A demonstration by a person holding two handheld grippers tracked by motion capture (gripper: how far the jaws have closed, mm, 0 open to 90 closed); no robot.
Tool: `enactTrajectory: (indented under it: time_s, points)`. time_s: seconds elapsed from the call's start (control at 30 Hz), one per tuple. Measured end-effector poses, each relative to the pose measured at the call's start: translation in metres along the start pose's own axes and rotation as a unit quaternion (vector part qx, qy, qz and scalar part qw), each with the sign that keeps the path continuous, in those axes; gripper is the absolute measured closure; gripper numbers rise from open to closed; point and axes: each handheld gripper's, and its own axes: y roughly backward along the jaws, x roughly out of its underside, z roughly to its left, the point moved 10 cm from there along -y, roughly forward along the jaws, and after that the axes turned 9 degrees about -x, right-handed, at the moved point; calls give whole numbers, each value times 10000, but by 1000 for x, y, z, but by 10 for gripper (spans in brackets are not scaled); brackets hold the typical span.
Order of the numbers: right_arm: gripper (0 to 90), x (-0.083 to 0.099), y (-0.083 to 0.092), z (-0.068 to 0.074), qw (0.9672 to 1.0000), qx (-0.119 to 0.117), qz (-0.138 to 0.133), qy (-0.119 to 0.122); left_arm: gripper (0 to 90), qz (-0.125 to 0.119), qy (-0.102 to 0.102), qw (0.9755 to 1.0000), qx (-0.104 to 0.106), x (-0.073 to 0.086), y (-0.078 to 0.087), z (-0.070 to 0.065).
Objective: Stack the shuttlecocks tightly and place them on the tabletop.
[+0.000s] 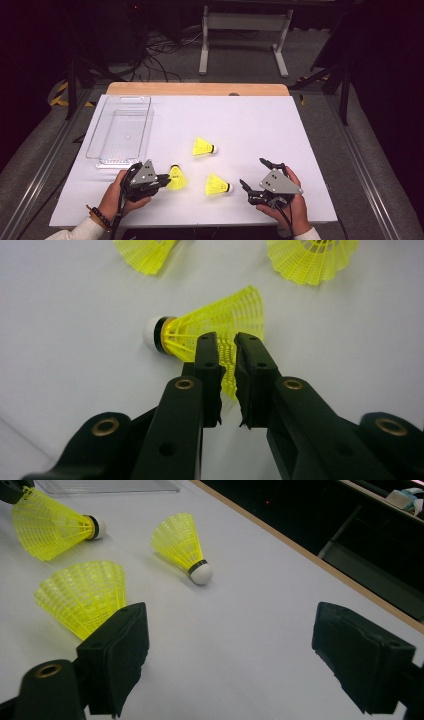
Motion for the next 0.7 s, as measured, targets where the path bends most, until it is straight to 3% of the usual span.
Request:
enactTrajectory:
  time_s: [0.5, 0.63, 0.7]
  points:
    - [157, 1, 1, 0, 10000, -6, 3, -2, 704, -222, 72, 9996, 155, -23, -7, 0]
    - [157, 1, 1, 0, 10000, -2, 2, -19, 658, -392, 100, 9992, 39, -30, 2, 10]
    - [157, 1, 1, 0, 10000, 1, 4, -13, 633, -423, 22, 9991, -58, -30, 7, 16]
